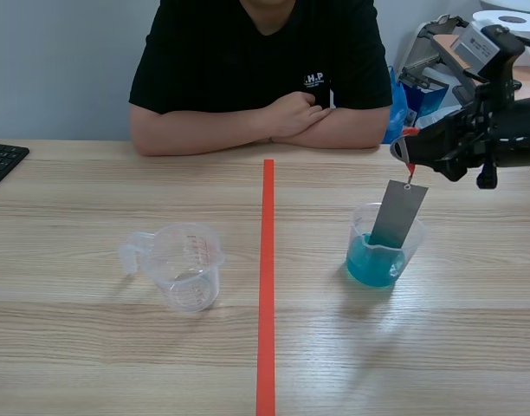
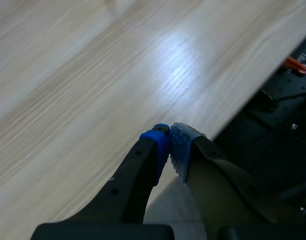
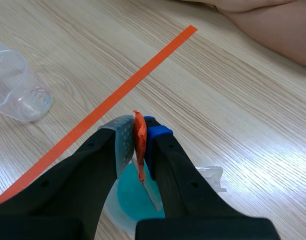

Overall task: Do the redox reaction experiment.
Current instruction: 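Lower the plate into the blue solution, then hold the plate still in the solution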

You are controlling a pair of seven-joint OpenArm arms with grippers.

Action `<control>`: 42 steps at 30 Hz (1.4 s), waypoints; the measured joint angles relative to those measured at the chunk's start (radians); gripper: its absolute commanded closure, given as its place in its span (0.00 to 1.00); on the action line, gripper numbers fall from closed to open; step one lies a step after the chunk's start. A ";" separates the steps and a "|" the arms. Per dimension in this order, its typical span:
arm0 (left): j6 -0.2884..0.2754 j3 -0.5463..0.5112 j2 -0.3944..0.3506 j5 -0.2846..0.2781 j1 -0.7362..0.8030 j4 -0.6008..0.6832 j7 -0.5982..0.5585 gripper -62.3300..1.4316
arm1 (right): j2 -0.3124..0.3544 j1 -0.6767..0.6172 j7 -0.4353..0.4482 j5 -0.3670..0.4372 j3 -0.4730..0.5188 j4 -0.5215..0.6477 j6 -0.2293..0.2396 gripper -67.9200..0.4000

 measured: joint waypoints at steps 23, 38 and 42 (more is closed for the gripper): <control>0.028 -0.061 0.113 0.080 0.132 0.132 0.004 0.91 | -0.005 0.000 0.000 -0.011 0.000 0.000 0.000 0.97; 0.028 -0.061 0.113 0.080 0.132 0.131 0.004 0.91 | -0.005 0.000 0.000 -0.011 0.000 0.000 0.000 0.97; 0.028 -0.061 0.113 0.080 0.132 0.131 0.004 0.91 | -0.005 0.000 0.000 -0.011 0.000 0.000 0.000 0.97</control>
